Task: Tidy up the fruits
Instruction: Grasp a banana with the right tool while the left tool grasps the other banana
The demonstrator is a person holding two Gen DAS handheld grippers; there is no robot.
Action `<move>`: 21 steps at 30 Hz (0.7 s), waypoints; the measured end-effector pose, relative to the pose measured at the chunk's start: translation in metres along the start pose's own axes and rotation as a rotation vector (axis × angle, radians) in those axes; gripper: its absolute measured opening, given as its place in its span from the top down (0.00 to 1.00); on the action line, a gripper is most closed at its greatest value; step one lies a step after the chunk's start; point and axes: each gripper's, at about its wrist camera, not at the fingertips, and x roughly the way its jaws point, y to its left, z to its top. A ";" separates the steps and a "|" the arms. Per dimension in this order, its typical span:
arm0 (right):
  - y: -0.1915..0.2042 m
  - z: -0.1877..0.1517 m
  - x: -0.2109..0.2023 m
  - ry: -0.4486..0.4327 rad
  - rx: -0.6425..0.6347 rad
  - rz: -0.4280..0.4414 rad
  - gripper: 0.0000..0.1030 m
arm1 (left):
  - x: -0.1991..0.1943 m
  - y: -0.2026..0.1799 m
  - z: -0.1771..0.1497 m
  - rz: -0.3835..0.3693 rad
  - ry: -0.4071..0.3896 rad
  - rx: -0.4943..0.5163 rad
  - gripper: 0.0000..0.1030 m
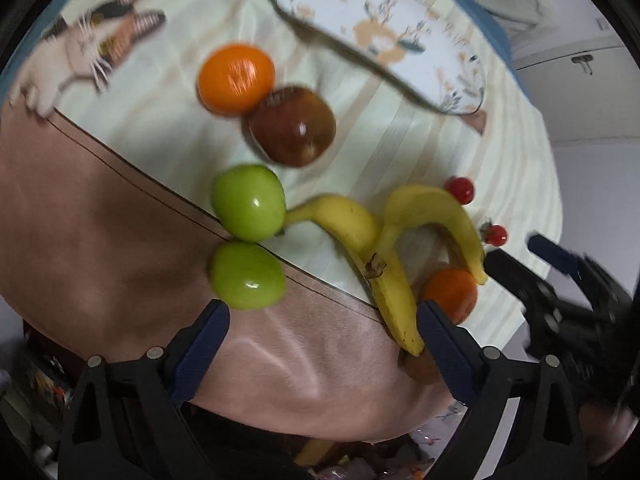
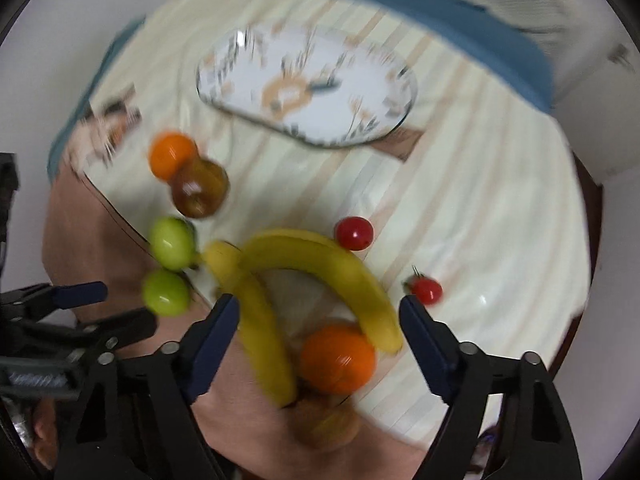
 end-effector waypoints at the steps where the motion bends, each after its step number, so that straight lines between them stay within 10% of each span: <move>1: -0.003 0.006 0.014 0.028 -0.034 0.008 0.23 | 0.006 -0.002 0.000 0.003 0.010 -0.003 0.07; 13: 0.007 0.014 0.111 0.169 -0.295 -0.008 0.44 | 0.053 -0.018 -0.002 0.003 0.033 -0.055 0.07; 21: -0.048 -0.003 0.095 0.157 -0.068 -0.051 0.61 | 0.078 -0.057 0.013 -0.008 0.026 -0.009 0.07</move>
